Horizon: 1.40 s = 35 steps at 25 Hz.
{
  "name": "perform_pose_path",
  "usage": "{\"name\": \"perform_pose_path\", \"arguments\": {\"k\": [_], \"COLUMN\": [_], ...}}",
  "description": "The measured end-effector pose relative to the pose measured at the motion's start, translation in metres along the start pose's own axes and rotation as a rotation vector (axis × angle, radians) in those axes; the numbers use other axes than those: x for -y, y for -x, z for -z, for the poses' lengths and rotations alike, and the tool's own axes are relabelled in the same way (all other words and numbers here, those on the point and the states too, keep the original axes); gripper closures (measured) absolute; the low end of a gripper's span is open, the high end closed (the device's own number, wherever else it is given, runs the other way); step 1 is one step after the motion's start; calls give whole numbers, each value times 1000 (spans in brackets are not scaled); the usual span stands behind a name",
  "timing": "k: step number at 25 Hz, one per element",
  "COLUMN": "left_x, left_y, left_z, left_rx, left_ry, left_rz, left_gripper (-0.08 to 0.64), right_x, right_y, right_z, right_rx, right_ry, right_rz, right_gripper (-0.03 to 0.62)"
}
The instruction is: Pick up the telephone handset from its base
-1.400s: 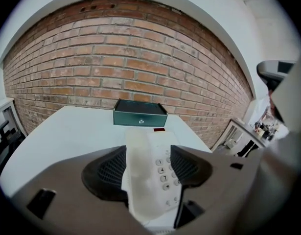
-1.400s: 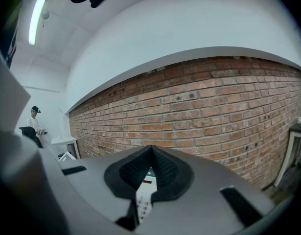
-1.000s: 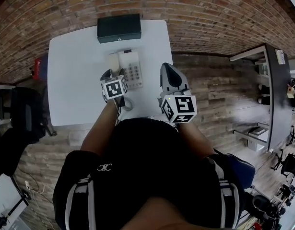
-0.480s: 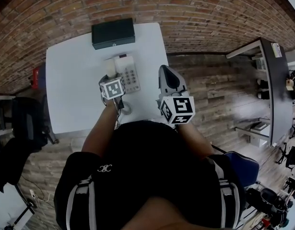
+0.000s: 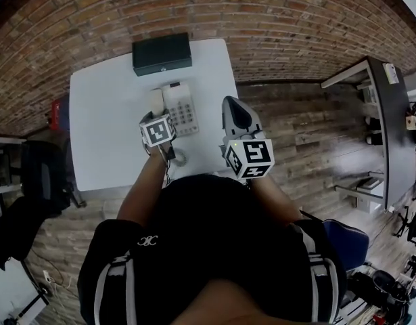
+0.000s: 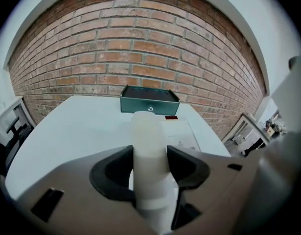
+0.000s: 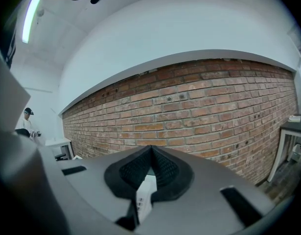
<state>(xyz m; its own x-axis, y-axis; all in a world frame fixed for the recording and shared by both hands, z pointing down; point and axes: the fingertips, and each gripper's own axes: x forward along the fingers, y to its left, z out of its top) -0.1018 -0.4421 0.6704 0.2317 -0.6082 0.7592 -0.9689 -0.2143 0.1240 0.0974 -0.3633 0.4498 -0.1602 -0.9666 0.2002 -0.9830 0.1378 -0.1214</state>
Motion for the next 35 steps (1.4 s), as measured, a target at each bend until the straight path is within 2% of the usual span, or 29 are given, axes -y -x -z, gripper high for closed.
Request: {"name": "perform_pose_path", "arguments": {"k": [7,18,25,35], "left_x": [9,27,33,34], "left_y": [35,133,198,258], "left_z": [-17,-77,-102,-112], "left_rx": [100,393,559,680], "left_ry": [8,-15,-49,-79], "left_rz": [23,87,77,71], "left_gripper": [347,348,348,348], "right_x": [-7,-31,-57,-88], "right_y": [1,-12,-19,-20], "right_z": [-3,-20,-36,-37], "right_rx": [15,79,143,151], "right_ry": [-2,-1,13,55], "right_rz": [-45,-135,-217,-281], "right_gripper": [594,595,595,595]}}
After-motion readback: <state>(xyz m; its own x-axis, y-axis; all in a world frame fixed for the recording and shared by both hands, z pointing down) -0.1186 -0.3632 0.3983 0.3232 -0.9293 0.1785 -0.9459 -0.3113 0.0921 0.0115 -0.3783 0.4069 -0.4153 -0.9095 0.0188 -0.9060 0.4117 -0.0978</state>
